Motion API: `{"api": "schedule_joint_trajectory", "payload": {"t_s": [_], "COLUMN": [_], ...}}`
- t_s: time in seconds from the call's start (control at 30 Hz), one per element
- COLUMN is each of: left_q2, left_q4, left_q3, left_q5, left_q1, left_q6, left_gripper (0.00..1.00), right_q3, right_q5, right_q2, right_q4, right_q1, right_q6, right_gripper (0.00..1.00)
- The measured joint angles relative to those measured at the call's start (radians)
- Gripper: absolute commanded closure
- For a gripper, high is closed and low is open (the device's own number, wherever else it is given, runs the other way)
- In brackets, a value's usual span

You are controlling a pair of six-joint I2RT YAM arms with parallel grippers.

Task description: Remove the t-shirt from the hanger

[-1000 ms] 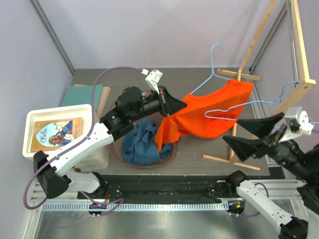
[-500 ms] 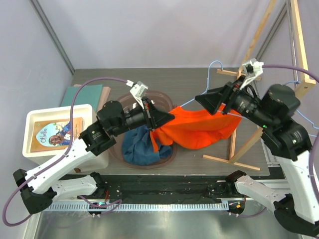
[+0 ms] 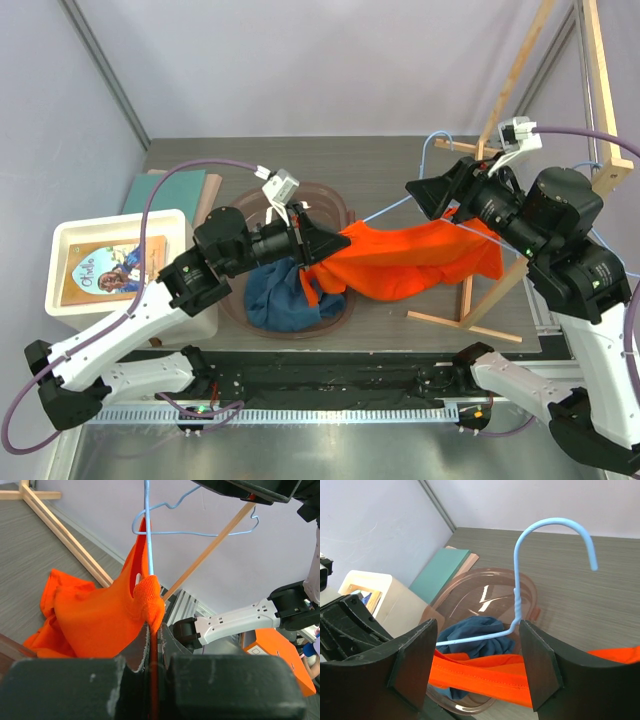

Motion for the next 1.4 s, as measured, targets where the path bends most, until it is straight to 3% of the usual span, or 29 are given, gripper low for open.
{"api": "schedule_joint_trajectory", "payload": {"t_s": [0.53,0.87,0.9,0.93,1.0,1.1,1.2,1.4], "left_q2": [-0.002,-0.007,-0.007,-0.007,-0.008,-0.016,-0.04,-0.128], "left_q4": [0.0,-0.003,-0.003,-0.003,-0.006,-0.011,-0.028,-0.073], "left_q3": [0.0,0.0,0.0,0.0,0.0,0.001,0.0,-0.024], "left_q5": [0.034,0.018,0.01,0.002,-0.023,-0.077,-0.12,-0.174], "left_q1": [-0.02,-0.021,-0.021,-0.021,-0.021,-0.02,-0.021,-0.021], "left_q6": [0.008,0.016,0.018,0.019,0.028,0.03,0.034,0.034], "left_gripper": [1.0,0.99,0.96,0.81,0.61,0.43,0.38,0.37], "right_q3": [-0.106,-0.179,-0.187,-0.195,-0.216,-0.245,-0.273,-0.317], "right_q5": [0.04,0.05,0.054,0.061,0.07,0.069,0.069,0.048], "right_q2": [-0.014,-0.026,-0.026,-0.025,-0.024,-0.022,-0.02,-0.024], "right_q4": [0.085,0.164,0.181,0.201,0.24,0.279,0.345,0.467], "right_q1": [-0.003,-0.004,-0.005,-0.007,-0.01,-0.009,-0.009,-0.009], "right_q6": [-0.058,-0.065,-0.064,-0.062,-0.061,-0.06,-0.055,-0.066], "right_gripper": [0.43,0.78,0.86,0.89,0.99,0.99,0.99,0.99]}}
